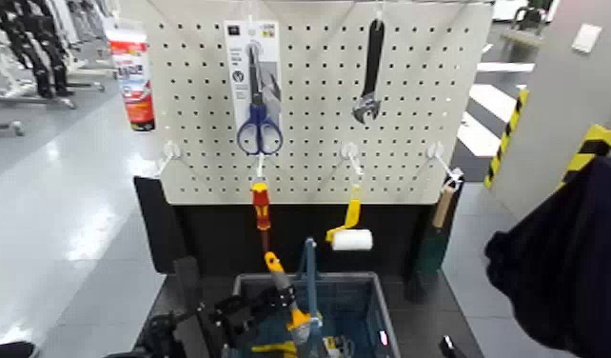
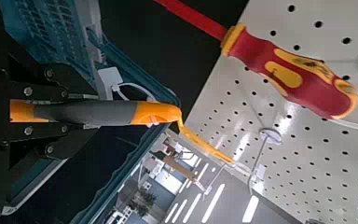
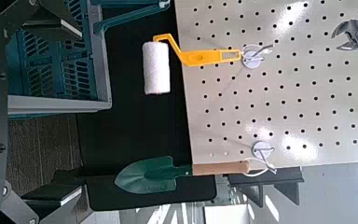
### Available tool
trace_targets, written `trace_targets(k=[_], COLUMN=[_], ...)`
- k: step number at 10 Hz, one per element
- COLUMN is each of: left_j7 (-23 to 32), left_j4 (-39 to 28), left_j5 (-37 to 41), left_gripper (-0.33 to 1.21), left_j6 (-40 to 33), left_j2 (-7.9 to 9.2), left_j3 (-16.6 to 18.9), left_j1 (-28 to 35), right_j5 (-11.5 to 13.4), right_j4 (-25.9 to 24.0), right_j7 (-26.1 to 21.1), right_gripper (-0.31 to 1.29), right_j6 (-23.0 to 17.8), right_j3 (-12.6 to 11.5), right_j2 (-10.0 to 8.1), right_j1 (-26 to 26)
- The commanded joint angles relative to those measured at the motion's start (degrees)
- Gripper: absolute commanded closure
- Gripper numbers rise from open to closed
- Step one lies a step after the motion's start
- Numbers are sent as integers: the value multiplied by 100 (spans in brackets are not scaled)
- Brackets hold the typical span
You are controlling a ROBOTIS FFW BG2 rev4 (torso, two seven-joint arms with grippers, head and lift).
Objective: Put the yellow paint brush into the crate.
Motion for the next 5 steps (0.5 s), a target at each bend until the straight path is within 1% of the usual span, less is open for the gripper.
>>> trace_targets(k=[1,2,3,4,5], left_j7=[26,44,53,70,88], left_j4=[95,86,33,-64,-169], left_j5=[314,411,438,446,455], left_gripper=[108,95,62,32,12], left_j6=[-21,-65,-92,-144,-162], left_j2=[11,11,11,11,11], left_j3=[-89,-107,-89,-63,-19], left_j1=[-3,23,58,85,111], right_j5=[-13,-13,-22,-22,-22], right_j4=[3,3,3,3,3], right_j7=[0,0,0,0,0], right_gripper=[14,14,14,14,14], right_j6=[-21,-21,-13,-13,-4], right_j3=[0,0,0,0,0], right_j2=[0,0,-9,-9,-9], right_j1=[0,0,0,0,0])
